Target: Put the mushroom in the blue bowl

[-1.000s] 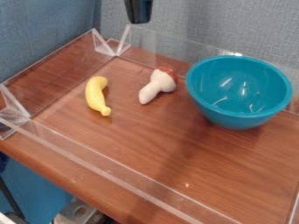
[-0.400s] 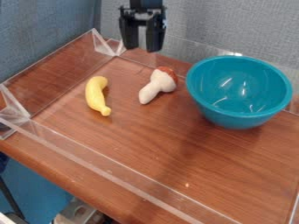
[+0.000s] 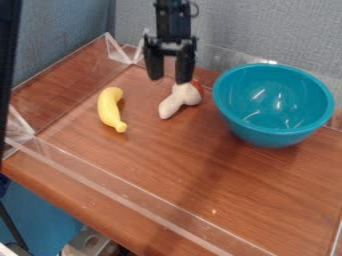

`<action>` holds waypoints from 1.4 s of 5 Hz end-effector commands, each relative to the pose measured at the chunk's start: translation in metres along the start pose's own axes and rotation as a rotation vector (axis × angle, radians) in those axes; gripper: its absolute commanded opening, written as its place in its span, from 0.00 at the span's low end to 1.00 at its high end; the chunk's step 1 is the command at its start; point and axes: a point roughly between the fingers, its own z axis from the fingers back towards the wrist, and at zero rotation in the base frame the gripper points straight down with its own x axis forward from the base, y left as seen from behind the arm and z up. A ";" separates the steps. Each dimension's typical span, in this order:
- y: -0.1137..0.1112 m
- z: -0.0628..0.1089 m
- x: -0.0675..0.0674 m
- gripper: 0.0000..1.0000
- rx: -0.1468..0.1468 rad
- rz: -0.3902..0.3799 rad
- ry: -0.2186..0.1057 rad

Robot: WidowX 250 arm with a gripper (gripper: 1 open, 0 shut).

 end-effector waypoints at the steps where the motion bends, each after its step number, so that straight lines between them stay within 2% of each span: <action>1: -0.003 0.008 0.005 1.00 0.041 -0.021 -0.051; 2: 0.000 -0.004 0.006 0.00 0.044 -0.029 -0.043; 4: -0.005 0.026 0.005 0.00 0.082 -0.117 -0.081; 5: -0.015 0.048 -0.002 0.00 0.098 -0.110 -0.115; 6: -0.028 0.077 -0.010 0.00 0.121 -0.108 -0.162; 7: -0.063 0.093 -0.007 0.00 0.132 -0.165 -0.197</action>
